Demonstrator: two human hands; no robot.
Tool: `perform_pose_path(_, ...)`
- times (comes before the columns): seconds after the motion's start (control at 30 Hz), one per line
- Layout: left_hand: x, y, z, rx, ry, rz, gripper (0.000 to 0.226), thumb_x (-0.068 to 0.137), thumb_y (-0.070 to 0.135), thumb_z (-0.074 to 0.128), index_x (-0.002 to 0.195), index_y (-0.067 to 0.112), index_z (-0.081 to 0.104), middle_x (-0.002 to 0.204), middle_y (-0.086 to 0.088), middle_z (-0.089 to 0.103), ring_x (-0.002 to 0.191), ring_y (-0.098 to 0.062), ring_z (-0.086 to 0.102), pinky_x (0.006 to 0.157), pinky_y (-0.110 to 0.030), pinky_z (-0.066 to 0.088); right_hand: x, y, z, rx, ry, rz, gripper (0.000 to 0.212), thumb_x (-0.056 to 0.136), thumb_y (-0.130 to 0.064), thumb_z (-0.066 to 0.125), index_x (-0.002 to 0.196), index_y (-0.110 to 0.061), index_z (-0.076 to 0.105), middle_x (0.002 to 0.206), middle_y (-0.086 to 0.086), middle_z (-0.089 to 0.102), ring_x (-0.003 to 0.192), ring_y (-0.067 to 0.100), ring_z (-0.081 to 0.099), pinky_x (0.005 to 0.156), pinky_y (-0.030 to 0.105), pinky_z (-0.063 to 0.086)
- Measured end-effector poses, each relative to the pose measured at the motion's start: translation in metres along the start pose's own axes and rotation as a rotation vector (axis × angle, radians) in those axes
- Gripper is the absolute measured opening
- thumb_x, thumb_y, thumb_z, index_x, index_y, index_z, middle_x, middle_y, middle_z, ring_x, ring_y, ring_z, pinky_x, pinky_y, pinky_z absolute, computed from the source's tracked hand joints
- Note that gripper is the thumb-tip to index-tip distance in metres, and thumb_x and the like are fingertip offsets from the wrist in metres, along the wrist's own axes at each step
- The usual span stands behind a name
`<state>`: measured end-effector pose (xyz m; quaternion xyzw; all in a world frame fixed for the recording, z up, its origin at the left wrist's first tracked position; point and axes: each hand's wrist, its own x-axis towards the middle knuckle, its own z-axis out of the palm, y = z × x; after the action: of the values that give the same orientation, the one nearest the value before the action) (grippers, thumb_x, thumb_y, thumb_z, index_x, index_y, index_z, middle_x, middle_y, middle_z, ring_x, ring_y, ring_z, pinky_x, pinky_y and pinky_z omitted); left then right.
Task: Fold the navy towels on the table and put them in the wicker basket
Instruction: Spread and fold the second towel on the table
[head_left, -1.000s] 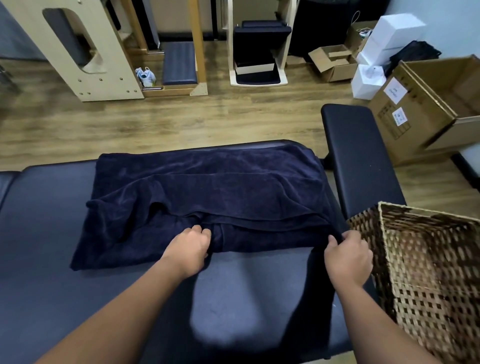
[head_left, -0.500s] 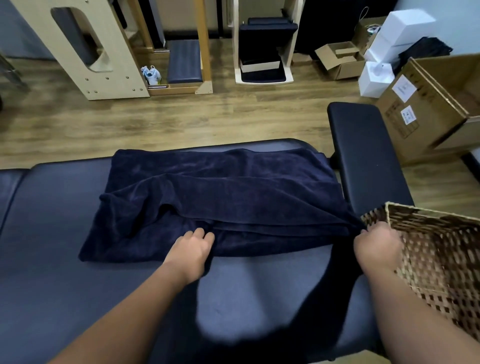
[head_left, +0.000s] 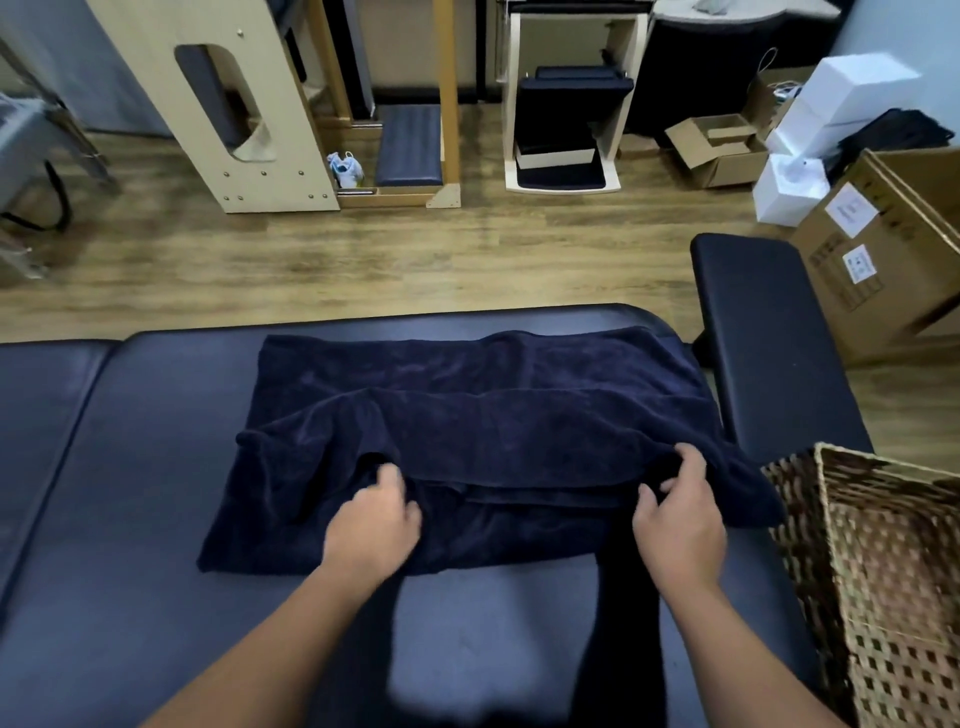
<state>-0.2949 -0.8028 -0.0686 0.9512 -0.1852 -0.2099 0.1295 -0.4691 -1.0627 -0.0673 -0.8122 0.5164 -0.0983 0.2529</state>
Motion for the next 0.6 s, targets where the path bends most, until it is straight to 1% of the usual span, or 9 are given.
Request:
perform_pose_path(0.07,0.003,-0.014,-0.003,-0.002,0.130,-0.098,0.044,0.097,0.020,0.047,0.137,0.017,0.029,0.081,-0.006,0.063,0.066,-0.030,0.058,0.063,-0.040,0.048,0.003,-0.004,-0.004,-0.069,-0.029,-0.002,0.067,0.091,-0.016,0.062,0.150,-0.032,0.033,0.103,0.007,0.059,0.088,0.034,0.060,0.076,0.046,0.053)
perform_pose_path(0.13,0.008,-0.024,-0.010,0.010,0.136,-0.153,0.074,0.099,0.024,0.049,0.156,0.019,0.001,0.072,0.000,0.058,0.057,-0.020,0.053,0.056,-0.035,0.044,0.012,-0.001,-0.007,-0.140,-0.084,0.055,0.058,0.094,-0.022,0.056,0.149,-0.034,0.039,0.106,0.013,0.064,0.088,0.039,0.062,0.074,0.043,0.052)
perform_pose_path(0.2,0.018,-0.029,-0.021,-0.046,0.139,-0.200,0.088,0.100,0.031,0.052,0.157,0.025,-0.014,0.072,0.000,0.059,0.058,-0.020,0.055,0.056,-0.034,0.045,0.022,-0.002,-0.010,-0.175,-0.113,0.124,0.048,0.096,-0.026,0.054,0.143,-0.035,0.046,0.109,0.019,0.067,0.091,0.042,0.063,0.075,0.044,0.052)
perform_pose_path(0.3,0.034,-0.029,-0.034,-0.160,0.219,-0.205,0.095,0.097,0.029,0.060,0.155,0.036,-0.015,0.070,-0.003,0.061,0.060,-0.025,0.058,0.061,-0.039,0.051,0.035,-0.007,-0.013,-0.160,-0.082,0.152,0.035,0.096,-0.025,0.055,0.130,-0.030,0.059,0.111,0.021,0.068,0.097,0.045,0.062,0.078,0.045,0.050)
perform_pose_path(0.4,0.050,-0.024,-0.047,-0.186,0.294,-0.218,0.105,0.091,0.018,0.062,0.153,0.047,-0.018,0.065,-0.005,0.060,0.055,-0.024,0.055,0.053,-0.034,0.041,0.049,-0.017,-0.017,-0.081,0.003,0.145,0.031,0.092,-0.024,0.058,0.121,-0.029,0.065,0.100,0.020,0.069,0.090,0.044,0.062,0.075,0.043,0.049)
perform_pose_path(0.47,0.068,-0.027,-0.052,-0.179,0.270,-0.280,0.100,0.087,0.012,0.057,0.155,0.048,-0.007,0.068,-0.007,0.060,0.057,-0.024,0.054,0.052,-0.032,0.037,0.061,-0.026,-0.021,-0.019,0.070,0.135,0.033,0.089,-0.024,0.060,0.121,-0.030,0.066,0.097,0.019,0.070,0.091,0.043,0.062,0.079,0.046,0.052)
perform_pose_path(0.5,0.076,-0.028,-0.057,-0.180,0.239,-0.300,0.087,0.085,0.012,0.053,0.155,0.045,0.012,0.073,-0.008,0.064,0.062,-0.025,0.057,0.055,-0.033,0.043,0.068,-0.031,-0.024,0.008,0.095,0.135,0.034,0.088,-0.023,0.061,0.121,-0.028,0.067,0.097,0.019,0.070,0.093,0.044,0.061,0.082,0.047,0.052)
perform_pose_path(0.57,0.093,-0.032,-0.067,-0.187,0.237,-0.323,0.047,0.086,0.013,0.049,0.130,0.027,0.056,0.090,-0.012,0.071,0.077,-0.028,0.062,0.069,-0.035,0.051,0.085,-0.044,-0.031,0.059,0.134,0.132,0.033,0.086,-0.021,0.062,0.118,-0.026,0.070,0.102,0.019,0.071,0.100,0.045,0.059,0.087,0.048,0.050)
perform_pose_path(0.6,0.102,-0.032,-0.073,-0.214,0.270,-0.345,0.034,0.089,0.013,0.049,0.119,0.020,0.064,0.100,-0.013,0.071,0.085,-0.031,0.062,0.074,-0.034,0.049,0.096,-0.052,-0.034,0.084,0.144,0.138,0.033,0.085,-0.020,0.062,0.116,-0.025,0.071,0.105,0.019,0.071,0.104,0.045,0.059,0.090,0.048,0.049)
